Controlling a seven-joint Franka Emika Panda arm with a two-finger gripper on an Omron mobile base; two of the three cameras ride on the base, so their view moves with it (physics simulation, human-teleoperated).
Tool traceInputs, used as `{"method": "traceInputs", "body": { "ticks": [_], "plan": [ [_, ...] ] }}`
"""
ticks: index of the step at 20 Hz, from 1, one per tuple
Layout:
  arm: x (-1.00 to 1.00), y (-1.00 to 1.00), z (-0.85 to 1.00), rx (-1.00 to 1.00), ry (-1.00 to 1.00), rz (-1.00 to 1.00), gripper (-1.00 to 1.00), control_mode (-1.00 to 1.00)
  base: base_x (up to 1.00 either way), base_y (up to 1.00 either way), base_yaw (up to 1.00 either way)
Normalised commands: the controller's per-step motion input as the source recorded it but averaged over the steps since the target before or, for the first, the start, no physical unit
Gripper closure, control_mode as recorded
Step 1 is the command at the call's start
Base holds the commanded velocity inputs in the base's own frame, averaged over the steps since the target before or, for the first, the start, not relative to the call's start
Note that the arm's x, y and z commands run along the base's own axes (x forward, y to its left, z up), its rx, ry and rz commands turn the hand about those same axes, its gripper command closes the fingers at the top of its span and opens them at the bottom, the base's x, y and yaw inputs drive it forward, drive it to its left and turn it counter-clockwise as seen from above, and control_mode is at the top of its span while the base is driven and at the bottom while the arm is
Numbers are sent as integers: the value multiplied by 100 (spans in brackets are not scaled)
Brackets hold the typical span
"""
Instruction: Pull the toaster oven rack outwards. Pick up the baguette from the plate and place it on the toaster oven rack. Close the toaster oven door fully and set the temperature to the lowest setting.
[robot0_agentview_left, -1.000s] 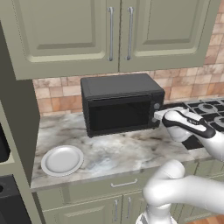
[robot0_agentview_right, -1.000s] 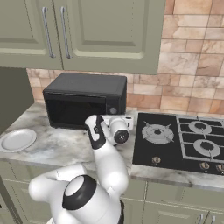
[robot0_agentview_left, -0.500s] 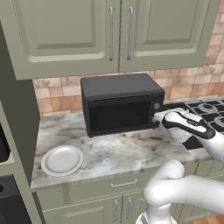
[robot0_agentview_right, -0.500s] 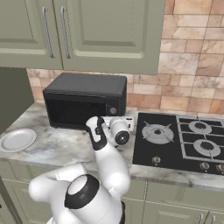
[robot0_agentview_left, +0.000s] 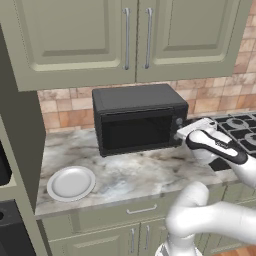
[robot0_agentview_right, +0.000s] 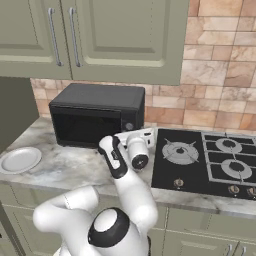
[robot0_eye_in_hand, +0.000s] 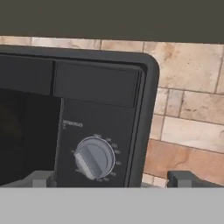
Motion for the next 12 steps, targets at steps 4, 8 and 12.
{"method": "traceInputs", "body": {
  "ticks": [4,8,12],
  "plan": [
    [12,-3,31,-27,-2,5,-100,-100,0,0,0],
    [4,0,10,-12,0,3,-100,-100,0,0,0],
    [0,1,-1,0,-10,0,-100,-100,0,0,0]
  ]
}}
